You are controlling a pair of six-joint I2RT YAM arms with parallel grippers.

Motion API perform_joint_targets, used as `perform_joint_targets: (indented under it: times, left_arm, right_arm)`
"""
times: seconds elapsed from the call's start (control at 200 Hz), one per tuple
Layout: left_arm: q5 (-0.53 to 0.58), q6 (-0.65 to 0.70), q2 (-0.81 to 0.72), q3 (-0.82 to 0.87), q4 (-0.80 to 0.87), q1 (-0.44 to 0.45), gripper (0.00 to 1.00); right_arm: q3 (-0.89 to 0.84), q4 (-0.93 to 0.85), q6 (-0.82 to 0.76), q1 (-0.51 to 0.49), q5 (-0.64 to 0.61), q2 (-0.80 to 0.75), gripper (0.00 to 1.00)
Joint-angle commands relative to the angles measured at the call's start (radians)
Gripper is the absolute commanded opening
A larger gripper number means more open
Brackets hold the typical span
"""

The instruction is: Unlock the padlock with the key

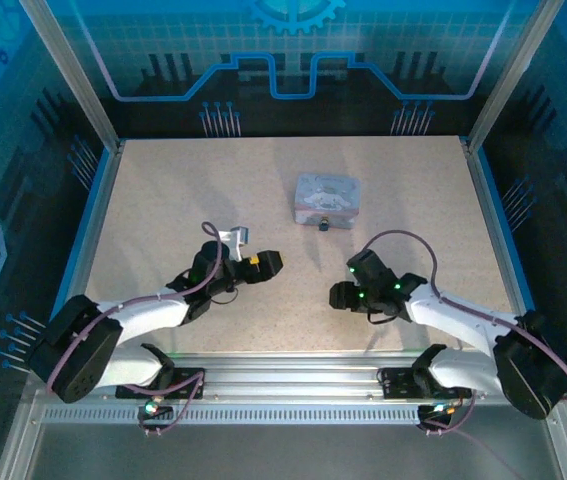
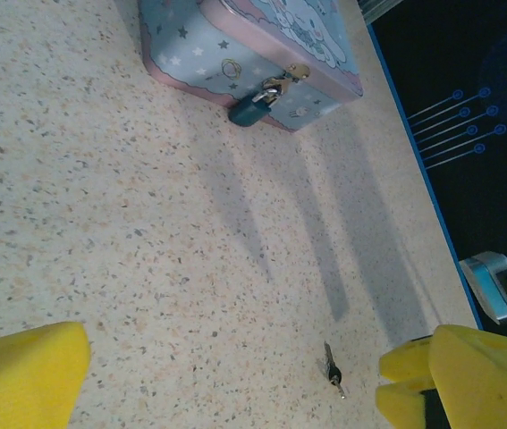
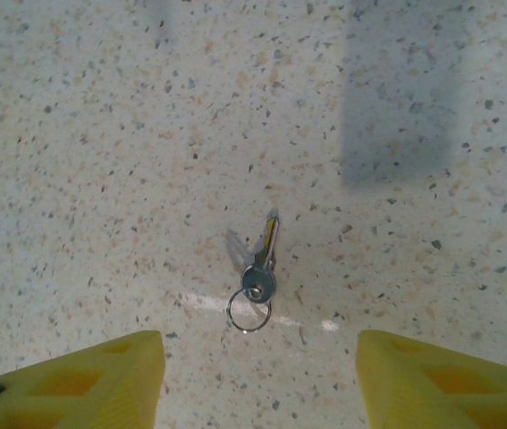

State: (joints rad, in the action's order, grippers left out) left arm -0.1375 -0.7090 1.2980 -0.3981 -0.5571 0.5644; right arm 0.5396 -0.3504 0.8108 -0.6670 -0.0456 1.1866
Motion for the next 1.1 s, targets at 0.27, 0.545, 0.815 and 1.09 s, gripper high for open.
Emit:
perform_joint_targets:
  times: [0.27, 0.545, 0.815, 1.09]
  left_arm:
    - [-0.003, -0.003, 0.009, -0.035, -0.035, 0.018, 0.99]
    - [-0.002, 0.002, -0.009, -0.034, -0.027, 0.018, 0.99]
    - [0.003, 0.005, -0.025, -0.025, -0.024, 0.019, 0.99]
    - [0.007, 0.009, -0.041, -0.019, -0.018, 0.019, 0.99]
  right_arm:
    - [0.108, -0.053, 0.053, -0.059, -0.102, 0.149, 0.49]
    - [0.148, -0.084, 0.048, -0.079, -0.123, 0.221, 0.44]
    - [0.192, -0.125, 0.042, -0.112, -0.154, 0.274, 0.37]
    - [0.217, -0.151, 0.051, -0.141, -0.160, 0.335, 0.34]
